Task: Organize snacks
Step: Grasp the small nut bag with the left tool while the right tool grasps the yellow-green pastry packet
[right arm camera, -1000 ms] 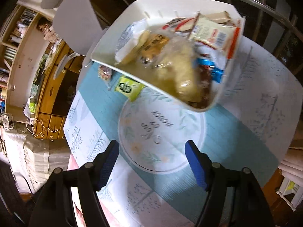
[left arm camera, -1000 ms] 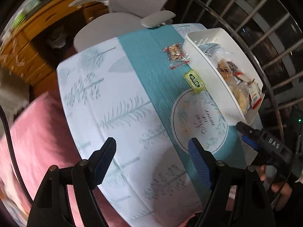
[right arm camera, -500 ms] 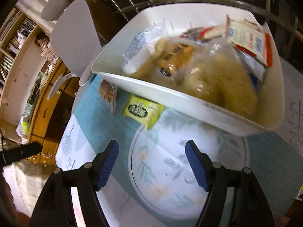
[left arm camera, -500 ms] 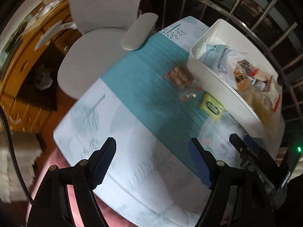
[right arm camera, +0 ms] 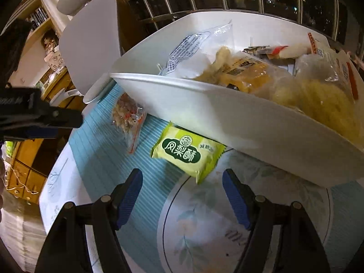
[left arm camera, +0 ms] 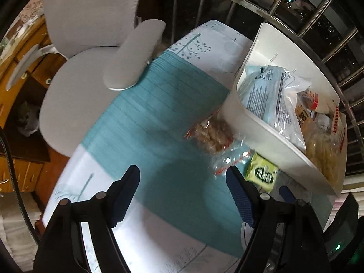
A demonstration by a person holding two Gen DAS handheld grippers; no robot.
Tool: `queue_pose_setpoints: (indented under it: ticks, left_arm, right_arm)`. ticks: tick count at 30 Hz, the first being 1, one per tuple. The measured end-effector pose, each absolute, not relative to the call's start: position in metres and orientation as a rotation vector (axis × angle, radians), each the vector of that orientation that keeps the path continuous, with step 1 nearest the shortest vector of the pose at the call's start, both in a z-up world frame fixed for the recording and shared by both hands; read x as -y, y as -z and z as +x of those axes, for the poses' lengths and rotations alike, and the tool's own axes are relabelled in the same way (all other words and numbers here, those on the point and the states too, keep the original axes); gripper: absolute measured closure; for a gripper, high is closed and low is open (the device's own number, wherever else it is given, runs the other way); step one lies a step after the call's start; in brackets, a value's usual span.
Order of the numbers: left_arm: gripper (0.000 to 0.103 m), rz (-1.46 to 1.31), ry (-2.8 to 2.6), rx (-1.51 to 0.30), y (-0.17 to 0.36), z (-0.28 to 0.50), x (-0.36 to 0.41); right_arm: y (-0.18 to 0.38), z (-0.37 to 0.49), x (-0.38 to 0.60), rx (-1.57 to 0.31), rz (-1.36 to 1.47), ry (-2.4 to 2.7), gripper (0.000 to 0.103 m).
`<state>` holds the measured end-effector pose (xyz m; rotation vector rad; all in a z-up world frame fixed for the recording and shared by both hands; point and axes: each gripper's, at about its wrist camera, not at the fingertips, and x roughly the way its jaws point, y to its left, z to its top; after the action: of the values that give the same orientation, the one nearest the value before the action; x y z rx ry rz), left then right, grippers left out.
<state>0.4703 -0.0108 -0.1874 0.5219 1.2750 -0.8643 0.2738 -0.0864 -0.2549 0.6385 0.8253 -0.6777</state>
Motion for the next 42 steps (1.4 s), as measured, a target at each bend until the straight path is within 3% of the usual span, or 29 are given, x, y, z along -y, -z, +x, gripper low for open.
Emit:
queue_pose_setpoints:
  ticks: [19,23,27,30,35,42]
  left_arm:
    - [0.026,0.413,0.922,-1.264,0.246,0.473,0.044]
    - [0.034,0.380,0.925,-1.252,0.251,0.472,0.049]
    - [0.036,0.348,0.919,-1.232,0.250,0.470,0.050]
    - [0.047,0.316,0.897,-1.228,0.249,0.471,0.044]
    - [0.053,0.201,0.911,-1.261,0.250,0.474,0.033]
    - [0.057,0.054,0.852,-1.317,0.250,0.475,0.010]
  right_arm:
    - [0.271,0.304,0.080,-0.893,0.377,0.795,0.026]
    - [0.272,0.302,0.079,-0.895,0.371,0.794,0.026]
    - [0.275,0.303,0.080,-0.893,0.358,0.775,0.026]
    - [0.275,0.303,0.080,-0.888,0.355,0.772,0.027]
    - [0.273,0.304,0.078,-0.873,0.331,0.741,0.050]
    - [0.270,0.305,0.080,-0.879,0.323,0.699,0.059]
